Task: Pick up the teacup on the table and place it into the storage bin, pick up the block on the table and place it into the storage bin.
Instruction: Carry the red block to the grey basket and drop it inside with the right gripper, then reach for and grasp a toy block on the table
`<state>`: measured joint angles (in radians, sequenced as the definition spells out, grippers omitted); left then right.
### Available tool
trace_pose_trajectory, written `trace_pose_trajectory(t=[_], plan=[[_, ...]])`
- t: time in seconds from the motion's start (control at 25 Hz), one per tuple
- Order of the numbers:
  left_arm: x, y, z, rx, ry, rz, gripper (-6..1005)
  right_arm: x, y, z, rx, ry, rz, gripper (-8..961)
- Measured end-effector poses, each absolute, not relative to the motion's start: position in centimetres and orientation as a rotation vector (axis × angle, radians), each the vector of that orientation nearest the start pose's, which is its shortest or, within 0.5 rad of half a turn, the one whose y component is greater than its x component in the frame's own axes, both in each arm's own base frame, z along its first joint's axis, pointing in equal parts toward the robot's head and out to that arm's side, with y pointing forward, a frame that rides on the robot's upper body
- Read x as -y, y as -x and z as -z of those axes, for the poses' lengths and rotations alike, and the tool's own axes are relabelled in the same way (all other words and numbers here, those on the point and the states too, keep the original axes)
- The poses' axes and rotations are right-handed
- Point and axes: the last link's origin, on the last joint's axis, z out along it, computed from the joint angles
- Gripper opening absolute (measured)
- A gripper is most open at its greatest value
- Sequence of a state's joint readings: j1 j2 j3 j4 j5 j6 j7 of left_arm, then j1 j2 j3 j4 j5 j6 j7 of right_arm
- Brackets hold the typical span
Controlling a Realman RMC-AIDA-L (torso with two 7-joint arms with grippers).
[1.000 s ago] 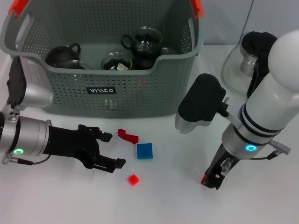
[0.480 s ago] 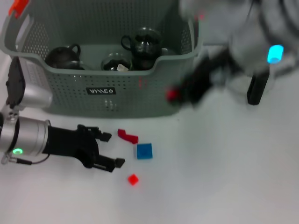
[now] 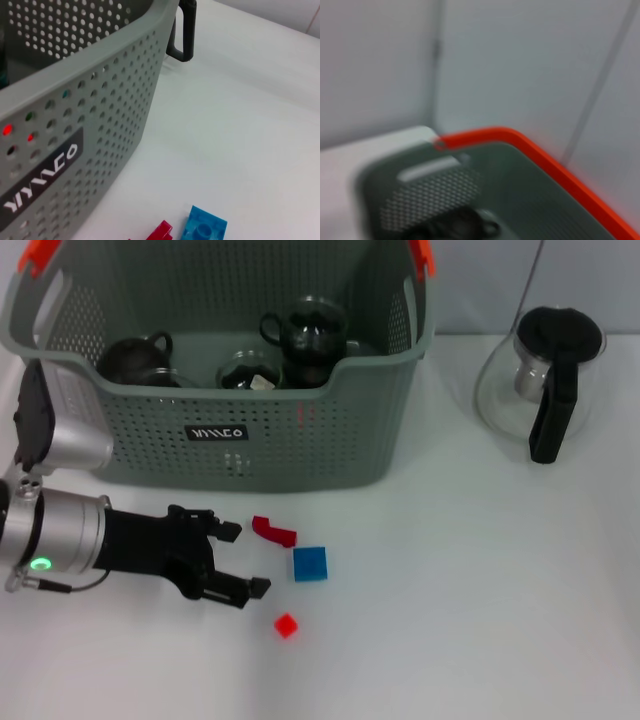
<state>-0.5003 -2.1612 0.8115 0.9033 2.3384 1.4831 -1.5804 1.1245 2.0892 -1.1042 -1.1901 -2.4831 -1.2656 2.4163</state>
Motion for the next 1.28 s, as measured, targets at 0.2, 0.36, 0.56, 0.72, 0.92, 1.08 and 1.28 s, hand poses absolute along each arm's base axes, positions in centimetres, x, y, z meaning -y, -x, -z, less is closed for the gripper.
trace_pose_trajectory(t=[0.2,0.36,0.56,0.72,0.92,1.08,1.28], plan=[[-32.3,27.3,1.9,0.679,2.836,0.156,826,-47.5,-1.1,-1.5,-0.37,2.499,-0.118,232],[-32.3,27.3,1.8,0.679,2.835,0.155,825,-47.4,-2.3,-1.8,-0.343,2.488,-0.11,309],[-32.3,27.3,1.7,0.676,2.838,0.155,824,-44.5,-2.6,-3.5,-0.27,2.559,-0.208,405],[-32.3,27.2,1.6,0.671,2.842,0.156,824,-39.6,-3.8,-5.3,-0.186,2.721,-0.369,536],[-32.5,25.9,1.2,0.562,2.894,0.18,823,-33.2,-8.5,-5.8,-0.136,2.915,-0.321,740],[-32.9,23.7,0.9,0.4,2.957,0.178,822,-30.7,-13.5,-5.1,-0.327,2.987,-0.175,888],[-34.4,20.3,2.8,0.105,3.015,-0.023,822,-28.8,-18.4,-4.1,-0.577,3.037,-0.014,947]])
